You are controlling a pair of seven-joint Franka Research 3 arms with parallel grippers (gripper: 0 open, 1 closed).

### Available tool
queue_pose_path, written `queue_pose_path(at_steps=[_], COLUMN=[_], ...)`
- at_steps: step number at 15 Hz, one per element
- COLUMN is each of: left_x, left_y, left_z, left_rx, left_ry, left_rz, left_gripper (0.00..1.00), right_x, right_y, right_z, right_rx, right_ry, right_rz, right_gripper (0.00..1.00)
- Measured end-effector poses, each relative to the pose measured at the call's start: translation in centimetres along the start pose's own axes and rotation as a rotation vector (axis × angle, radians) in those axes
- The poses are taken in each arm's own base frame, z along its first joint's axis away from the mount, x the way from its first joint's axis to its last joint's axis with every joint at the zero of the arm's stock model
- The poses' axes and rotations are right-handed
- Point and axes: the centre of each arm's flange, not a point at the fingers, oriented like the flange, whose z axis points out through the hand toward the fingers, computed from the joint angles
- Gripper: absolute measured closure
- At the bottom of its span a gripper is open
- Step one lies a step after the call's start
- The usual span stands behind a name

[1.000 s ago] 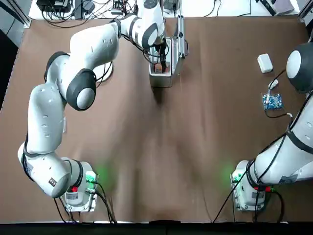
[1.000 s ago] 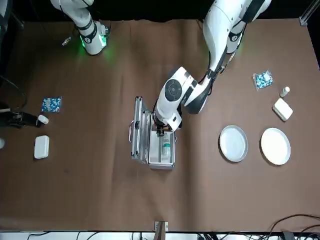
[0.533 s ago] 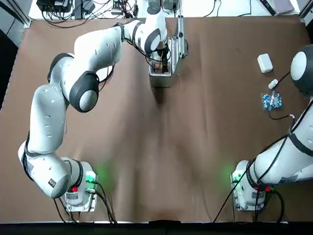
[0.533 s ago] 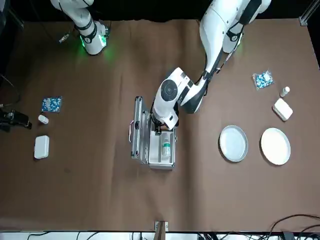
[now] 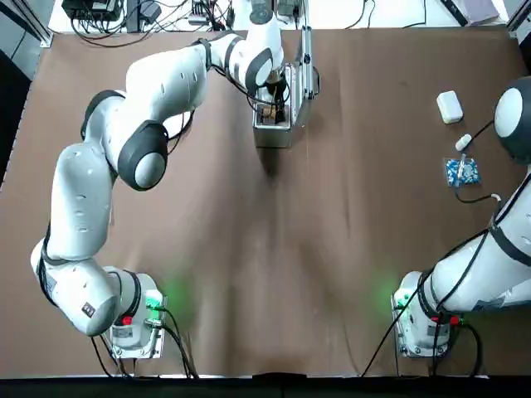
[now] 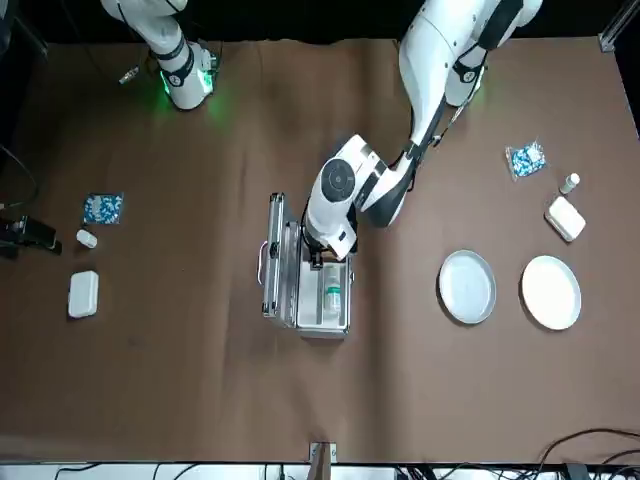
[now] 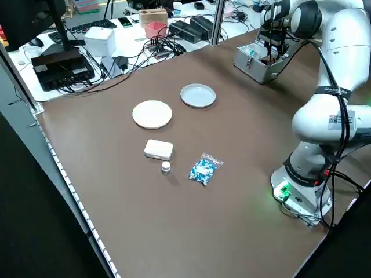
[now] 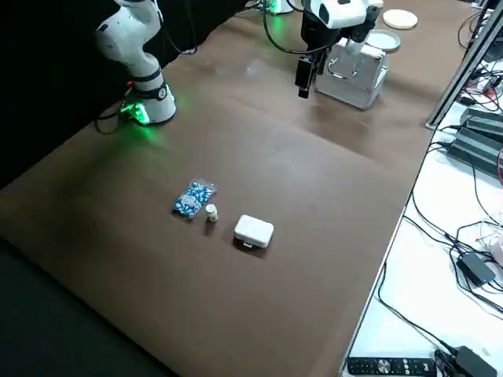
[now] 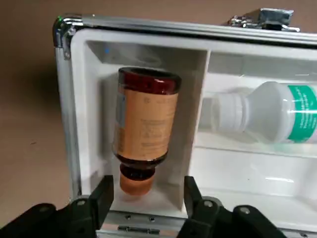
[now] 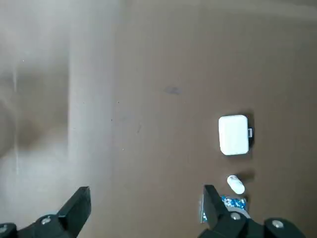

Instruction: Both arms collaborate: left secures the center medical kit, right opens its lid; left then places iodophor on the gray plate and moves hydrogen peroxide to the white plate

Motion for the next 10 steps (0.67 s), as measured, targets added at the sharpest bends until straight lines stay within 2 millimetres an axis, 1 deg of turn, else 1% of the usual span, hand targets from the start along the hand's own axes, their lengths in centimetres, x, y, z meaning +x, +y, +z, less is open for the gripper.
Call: queue_pose_path(at_steps=[3, 5, 8, 10], left_x=[-0.3, -0.5, -0.5, -0.5], left_y=[-0.3, -0.7, -0.8, -0.8], left_z=[0.0, 0.2, 0.3, 0.3], left_rx=[0.005, 0.016, 0.021, 0.021], left_ry=[0.000, 0.006, 0.009, 0.010], left_rz=[0.005, 0.006, 0.007, 0.005], left_gripper=[0.36, 0.36, 0.38, 0.38], right_x=[-0.4, -1.1, -3.3, -4.7], right_y=[-0.2, -0.2, 0.2, 0.5], right_z=[-0.7, -1.3, -2.4, -2.8], right_rx=[0.002, 0.008, 0.024, -0.001], right_ry=[0.003, 0.006, 0.023, 0.018], right_rz=[-0.003, -0.002, 0.003, 0.000], right_gripper=[0.00, 0.00, 0.00, 0.00])
